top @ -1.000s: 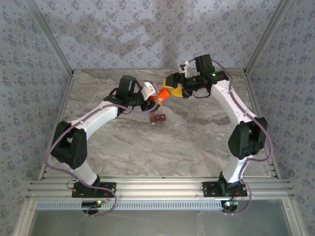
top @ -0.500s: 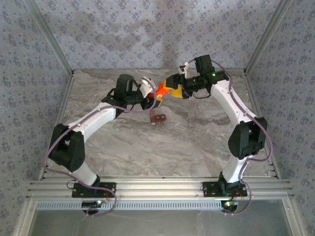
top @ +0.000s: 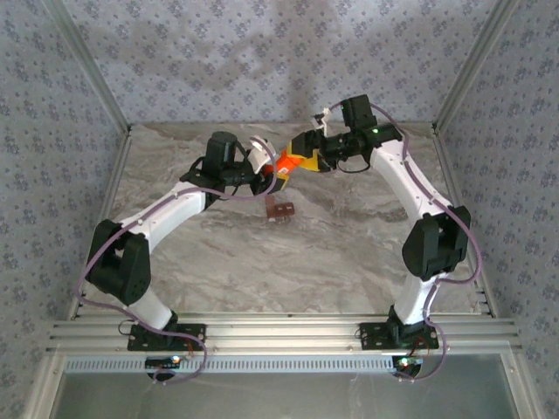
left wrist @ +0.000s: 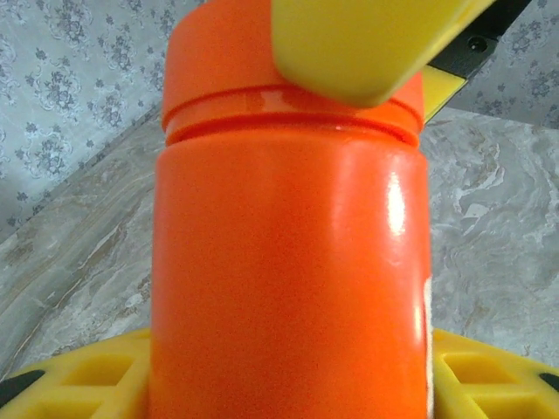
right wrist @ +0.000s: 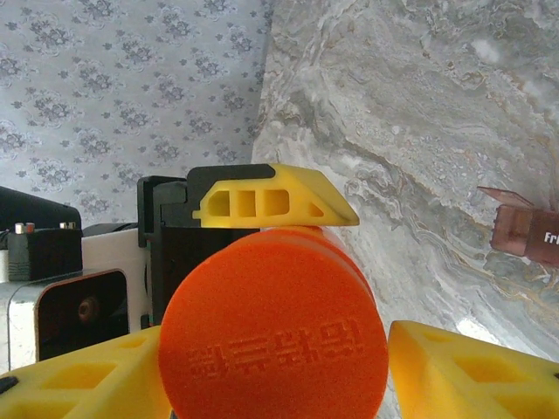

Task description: Sort the pills into containers

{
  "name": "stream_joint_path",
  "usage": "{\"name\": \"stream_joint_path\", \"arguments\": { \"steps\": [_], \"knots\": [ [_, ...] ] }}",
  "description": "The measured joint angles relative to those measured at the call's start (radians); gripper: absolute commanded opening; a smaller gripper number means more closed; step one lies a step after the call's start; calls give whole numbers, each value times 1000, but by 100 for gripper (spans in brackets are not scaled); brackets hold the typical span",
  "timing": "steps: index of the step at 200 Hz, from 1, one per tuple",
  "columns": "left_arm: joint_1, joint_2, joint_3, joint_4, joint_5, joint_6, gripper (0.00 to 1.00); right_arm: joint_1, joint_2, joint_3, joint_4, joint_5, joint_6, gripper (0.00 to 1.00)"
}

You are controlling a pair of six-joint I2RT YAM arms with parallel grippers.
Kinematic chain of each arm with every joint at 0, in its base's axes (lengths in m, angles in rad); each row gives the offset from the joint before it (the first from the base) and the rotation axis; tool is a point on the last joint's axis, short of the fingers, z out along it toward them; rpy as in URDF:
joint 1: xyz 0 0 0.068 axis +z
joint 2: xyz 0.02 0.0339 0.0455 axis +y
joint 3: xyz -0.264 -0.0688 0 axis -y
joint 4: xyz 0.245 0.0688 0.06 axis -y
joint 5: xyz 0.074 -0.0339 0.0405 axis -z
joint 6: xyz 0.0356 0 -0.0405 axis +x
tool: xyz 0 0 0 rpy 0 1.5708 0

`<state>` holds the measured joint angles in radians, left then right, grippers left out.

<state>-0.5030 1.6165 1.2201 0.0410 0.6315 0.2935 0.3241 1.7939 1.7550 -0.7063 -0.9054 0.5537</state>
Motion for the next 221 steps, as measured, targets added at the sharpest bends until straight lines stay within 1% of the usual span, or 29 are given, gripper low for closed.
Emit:
{"name": "stream_joint_path", "arguments": {
  "steps": [29,48,65,92,105,110,128,142,171,180,184,194,203,212,221],
  "knots": [
    [0,0,0,-8,5,0,0,2,0,1,2,-1,6,55],
    [1,0,0,-14,6,-1,0,4,0,2,0,0,7,45],
    [3,0,0,-14,7,0,0,4,0,2,0,0,3,40],
    [4,0,0,-13,11,0,0,-2,1,2,-2,-16,-39,40],
    [4,0,0,-10,22,0,0,-9,3,14,-26,-34,-120,43],
    [4,0,0,-7,27,0,0,-11,3,20,-42,-40,-175,44],
    [1,0,0,2,54,-2,0,-17,3,45,-107,-50,-352,44],
    [-1,0,0,11,74,-9,0,-19,3,67,-150,-53,-461,43],
    [-2,-3,1,31,106,-23,0,-21,3,103,-204,-53,-593,43],
    [-2,-5,1,35,110,-27,0,-23,3,109,-211,-53,-615,45],
    [-2,-5,1,36,112,-30,0,-23,3,110,-213,-53,-621,50],
    [-2,-5,1,40,117,-34,0,-24,3,114,-218,-53,-634,66],
    [-3,-5,1,42,118,-38,0,-24,3,115,-223,-55,-641,75],
    [-3,-5,1,39,115,-45,0,-25,3,116,-225,-61,-657,80],
    [-3,-5,1,36,111,-51,0,-28,1,116,-222,-65,-637,83]
  ]
}}
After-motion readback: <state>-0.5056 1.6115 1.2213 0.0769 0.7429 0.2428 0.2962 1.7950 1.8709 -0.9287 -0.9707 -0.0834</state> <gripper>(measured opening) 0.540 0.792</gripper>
